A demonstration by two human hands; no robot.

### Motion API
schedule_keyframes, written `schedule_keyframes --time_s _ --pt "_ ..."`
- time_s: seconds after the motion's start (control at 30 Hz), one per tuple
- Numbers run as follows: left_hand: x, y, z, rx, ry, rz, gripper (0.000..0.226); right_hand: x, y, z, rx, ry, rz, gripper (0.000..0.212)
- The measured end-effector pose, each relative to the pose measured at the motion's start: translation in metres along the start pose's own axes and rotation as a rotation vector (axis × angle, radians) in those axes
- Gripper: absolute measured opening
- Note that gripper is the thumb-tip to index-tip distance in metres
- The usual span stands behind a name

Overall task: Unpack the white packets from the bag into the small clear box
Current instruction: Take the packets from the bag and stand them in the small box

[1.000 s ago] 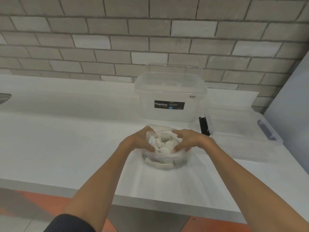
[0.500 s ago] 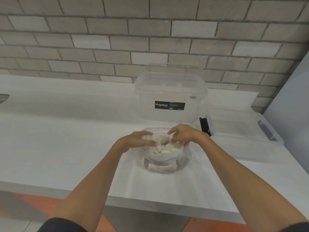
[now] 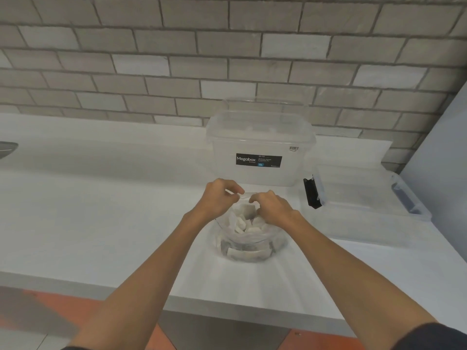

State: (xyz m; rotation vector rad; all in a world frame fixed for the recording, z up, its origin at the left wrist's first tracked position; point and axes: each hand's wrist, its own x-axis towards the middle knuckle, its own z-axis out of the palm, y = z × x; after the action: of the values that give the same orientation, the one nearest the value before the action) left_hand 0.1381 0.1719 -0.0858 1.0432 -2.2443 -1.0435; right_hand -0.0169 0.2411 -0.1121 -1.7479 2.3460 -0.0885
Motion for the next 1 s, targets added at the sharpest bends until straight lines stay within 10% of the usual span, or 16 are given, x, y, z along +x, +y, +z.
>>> schedule_keyframes --time_s 0.4,1.0 --pt "0.002 -0.003 0.019 0.125 -0.112 0.011 0.029 -0.015 -0.008 -0.031 -0.036 0.069 -0.089 0.017" --pt "-0.010 -0.018 0.012 -0.405 0.010 -0.199 0.016 -0.020 -0.009 -0.008 0.215 -0.038 -0.081 0.016"
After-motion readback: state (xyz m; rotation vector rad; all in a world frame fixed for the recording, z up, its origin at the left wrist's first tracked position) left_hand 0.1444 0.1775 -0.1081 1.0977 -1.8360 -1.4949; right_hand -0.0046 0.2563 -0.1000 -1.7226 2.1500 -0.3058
